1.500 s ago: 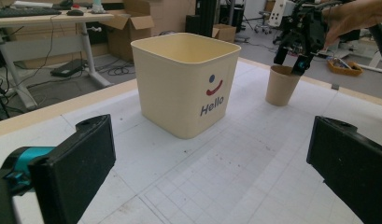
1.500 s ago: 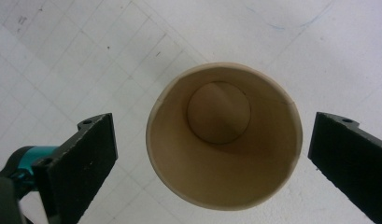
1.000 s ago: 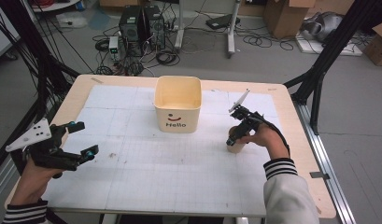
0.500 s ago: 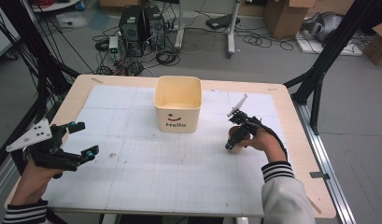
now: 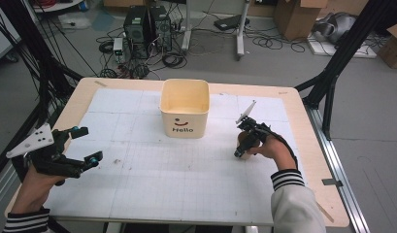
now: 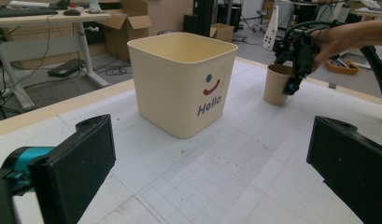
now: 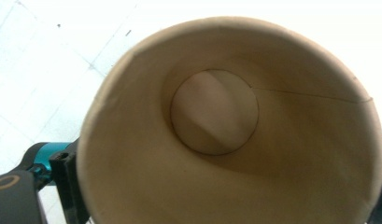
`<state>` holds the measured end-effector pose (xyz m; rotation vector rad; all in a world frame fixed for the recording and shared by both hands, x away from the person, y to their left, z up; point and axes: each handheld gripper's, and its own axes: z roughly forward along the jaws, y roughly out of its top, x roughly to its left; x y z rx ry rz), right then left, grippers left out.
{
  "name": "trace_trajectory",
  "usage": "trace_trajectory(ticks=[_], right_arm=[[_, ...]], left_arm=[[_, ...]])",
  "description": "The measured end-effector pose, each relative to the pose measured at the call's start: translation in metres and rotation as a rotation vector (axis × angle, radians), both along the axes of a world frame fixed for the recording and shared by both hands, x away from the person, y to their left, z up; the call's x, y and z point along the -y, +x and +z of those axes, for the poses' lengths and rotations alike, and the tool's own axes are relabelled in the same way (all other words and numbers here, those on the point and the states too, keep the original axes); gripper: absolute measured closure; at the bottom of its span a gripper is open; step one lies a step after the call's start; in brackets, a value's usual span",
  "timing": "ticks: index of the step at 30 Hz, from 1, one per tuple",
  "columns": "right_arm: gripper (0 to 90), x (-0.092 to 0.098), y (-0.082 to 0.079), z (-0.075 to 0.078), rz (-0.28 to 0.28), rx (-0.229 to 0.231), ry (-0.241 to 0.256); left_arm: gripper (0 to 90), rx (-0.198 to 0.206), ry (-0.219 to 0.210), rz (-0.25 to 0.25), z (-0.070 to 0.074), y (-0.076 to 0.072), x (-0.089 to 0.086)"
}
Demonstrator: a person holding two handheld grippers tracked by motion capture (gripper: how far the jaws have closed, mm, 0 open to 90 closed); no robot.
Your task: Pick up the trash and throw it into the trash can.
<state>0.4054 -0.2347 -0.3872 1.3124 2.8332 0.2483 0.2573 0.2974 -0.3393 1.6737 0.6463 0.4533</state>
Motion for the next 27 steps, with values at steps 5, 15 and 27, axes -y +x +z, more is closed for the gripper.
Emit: trace_trajectory(ticks=[5,15,27], right_arm=[[5.7,-0.0008,0.0000,-0.0010,0.002,0.000,0.001],[16.3,-0.0008,0.0010,-0.0033,0.004,0.000,0.004],[30.5,-0.0002,-0.0008,0.0013,0.017,0.026,0.003]], left_arm=[[1.7,-0.003,0.004,-0.001,-0.0003,0.0002,0.0002],[1.7,-0.005,0.002,-0.001,-0.0004,0.0004,0.0001],[1.7,-0.006,0.005,-0.004,-0.0010,0.0006,0.0004]])
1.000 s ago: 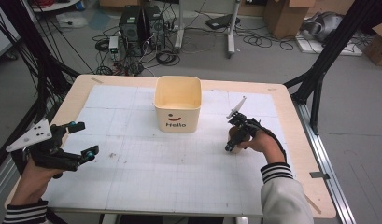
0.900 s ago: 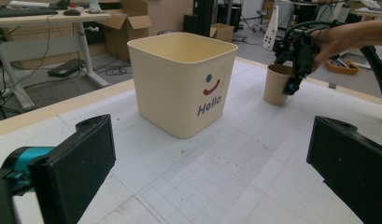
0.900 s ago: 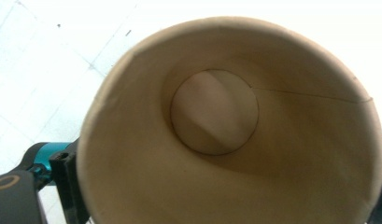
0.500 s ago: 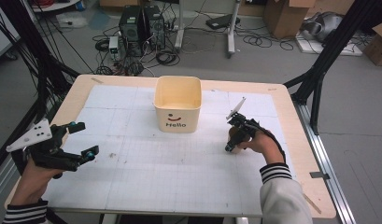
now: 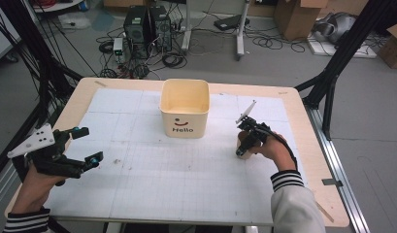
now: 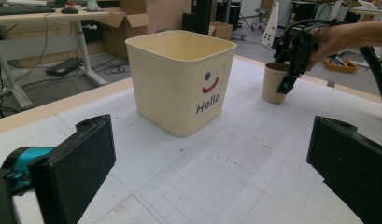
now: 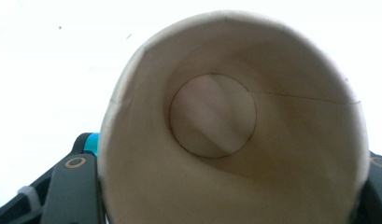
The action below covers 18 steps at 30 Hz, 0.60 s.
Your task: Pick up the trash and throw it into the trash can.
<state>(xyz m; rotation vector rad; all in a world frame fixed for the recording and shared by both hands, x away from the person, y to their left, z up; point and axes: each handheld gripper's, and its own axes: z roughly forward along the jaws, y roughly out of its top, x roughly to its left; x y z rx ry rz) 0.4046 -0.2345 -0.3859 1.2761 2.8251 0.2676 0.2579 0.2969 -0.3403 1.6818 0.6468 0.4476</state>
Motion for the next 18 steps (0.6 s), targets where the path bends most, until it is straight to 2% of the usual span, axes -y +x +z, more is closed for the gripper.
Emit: trace_trajectory(ticks=[12,16,18], right_arm=[[32.5,0.000,-0.001,0.003,0.008,-0.001,-0.002],[32.6,-0.003,-0.001,0.011,0.021,0.009,-0.011],[32.8,-0.004,0.000,0.016,0.020,0.013,0.003]], left_arm=[[1.7,-0.005,0.000,0.000,-0.001,0.000,0.000],[1.7,-0.008,-0.001,0.004,-0.002,0.001,0.000],[1.7,-0.010,-0.001,0.005,-0.002,0.001,-0.001]])
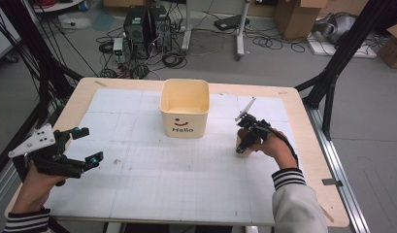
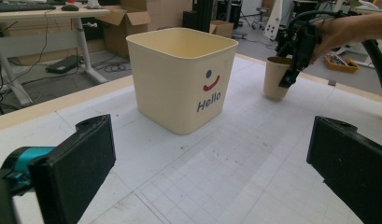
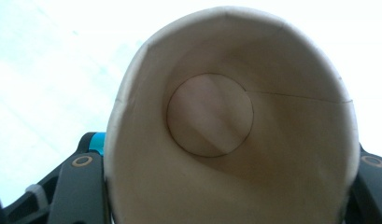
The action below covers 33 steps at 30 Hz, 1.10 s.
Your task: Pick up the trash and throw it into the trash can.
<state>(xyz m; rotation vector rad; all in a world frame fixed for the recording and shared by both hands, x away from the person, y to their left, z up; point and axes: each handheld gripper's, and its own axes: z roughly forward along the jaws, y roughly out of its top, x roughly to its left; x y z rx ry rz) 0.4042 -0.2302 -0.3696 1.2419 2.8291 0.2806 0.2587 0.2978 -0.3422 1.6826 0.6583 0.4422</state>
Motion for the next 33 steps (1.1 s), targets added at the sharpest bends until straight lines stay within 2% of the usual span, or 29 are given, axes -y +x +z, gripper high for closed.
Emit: trace_trajectory(ticks=[1,2,3,4,5,7,8,9,10,11,14,15,16,20,33], right_arm=[[32.8,-0.001,0.000,0.003,0.001,-0.003,0.001],[32.8,-0.002,0.000,0.010,0.019,0.005,-0.020],[32.8,-0.002,0.000,0.010,0.019,0.005,-0.020],[32.9,-0.004,0.000,0.019,0.026,0.011,-0.022],[32.9,-0.004,0.000,0.019,0.026,0.011,-0.022],[33.0,-0.005,0.000,0.028,0.035,0.018,-0.024],[33.1,-0.006,0.000,0.038,0.041,0.023,-0.030],[33.1,-0.006,0.000,0.038,0.041,0.023,-0.030],[33.3,-0.007,0.000,0.047,0.051,0.027,-0.031],[33.3,-0.007,0.000,0.047,0.051,0.027,-0.031],[33.2,-0.008,-0.002,0.066,0.064,0.037,-0.047],[33.2,-0.008,-0.002,0.066,0.064,0.037,-0.047],[33.2,-0.007,-0.003,0.076,0.067,0.042,-0.055],[33.3,-0.007,-0.005,0.095,0.077,0.052,-0.054],[33.4,-0.014,-0.006,0.134,0.115,0.086,-0.061]], left_arm=[[1.7,0.002,0.002,-0.001,0.000,0.000,0.000],[1.7,0.002,0.000,0.000,0.000,0.000,-0.001],[1.7,0.002,0.000,0.000,0.000,0.000,-0.001],[1.7,0.002,-0.001,-0.002,0.000,0.000,-0.001],[1.7,0.002,-0.003,-0.002,0.000,0.000,-0.001],[1.7,0.002,-0.004,-0.002,0.000,0.000,-0.001],[1.7,0.003,-0.005,-0.001,0.000,0.000,-0.001],[1.7,0.003,-0.005,-0.002,0.001,0.000,-0.001],[1.7,0.004,-0.003,-0.003,0.001,0.000,-0.001],[1.7,0.004,-0.003,-0.002,0.001,0.000,-0.001],[1.7,0.004,-0.007,-0.003,0.001,-0.001,-0.001],[1.7,0.004,-0.007,-0.003,0.001,-0.001,-0.001],[1.7,0.004,-0.006,-0.003,0.001,-0.001,-0.001],[1.7,0.004,-0.006,-0.005,0.001,0.000,-0.001],[1.7,0.004,-0.006,-0.007,0.001,0.000,-0.001]])
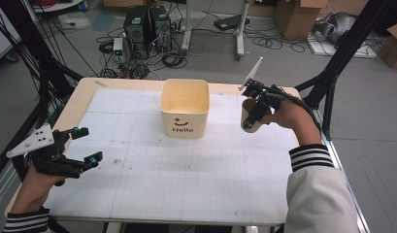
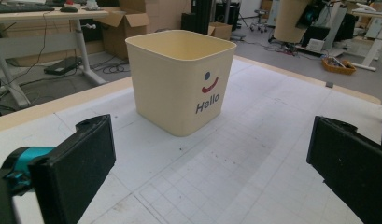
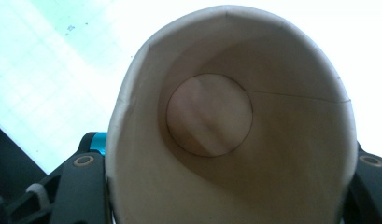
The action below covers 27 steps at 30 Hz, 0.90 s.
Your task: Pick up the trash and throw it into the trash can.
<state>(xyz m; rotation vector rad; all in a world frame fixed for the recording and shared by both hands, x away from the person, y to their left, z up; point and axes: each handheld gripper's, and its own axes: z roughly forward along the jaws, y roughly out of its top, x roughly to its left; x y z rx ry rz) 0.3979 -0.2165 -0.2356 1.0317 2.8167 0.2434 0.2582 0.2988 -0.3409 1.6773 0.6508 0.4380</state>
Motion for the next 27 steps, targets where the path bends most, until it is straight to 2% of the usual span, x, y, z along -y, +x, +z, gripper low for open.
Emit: trace_trajectory(ticks=[16,20,27], right_arm=[[33.6,-0.007,0.005,0.044,0.030,0.011,-0.010],[33.6,-0.005,0.005,0.058,0.025,0.028,0.009],[33.8,-0.004,0.006,0.075,0.026,0.033,0.010]], left_arm=[[1.7,-0.003,-0.001,0.003,-0.001,0.001,0.000],[1.7,-0.003,0.004,0.000,-0.001,0.001,0.001],[1.7,-0.006,0.007,-0.001,-0.002,0.001,0.001]])
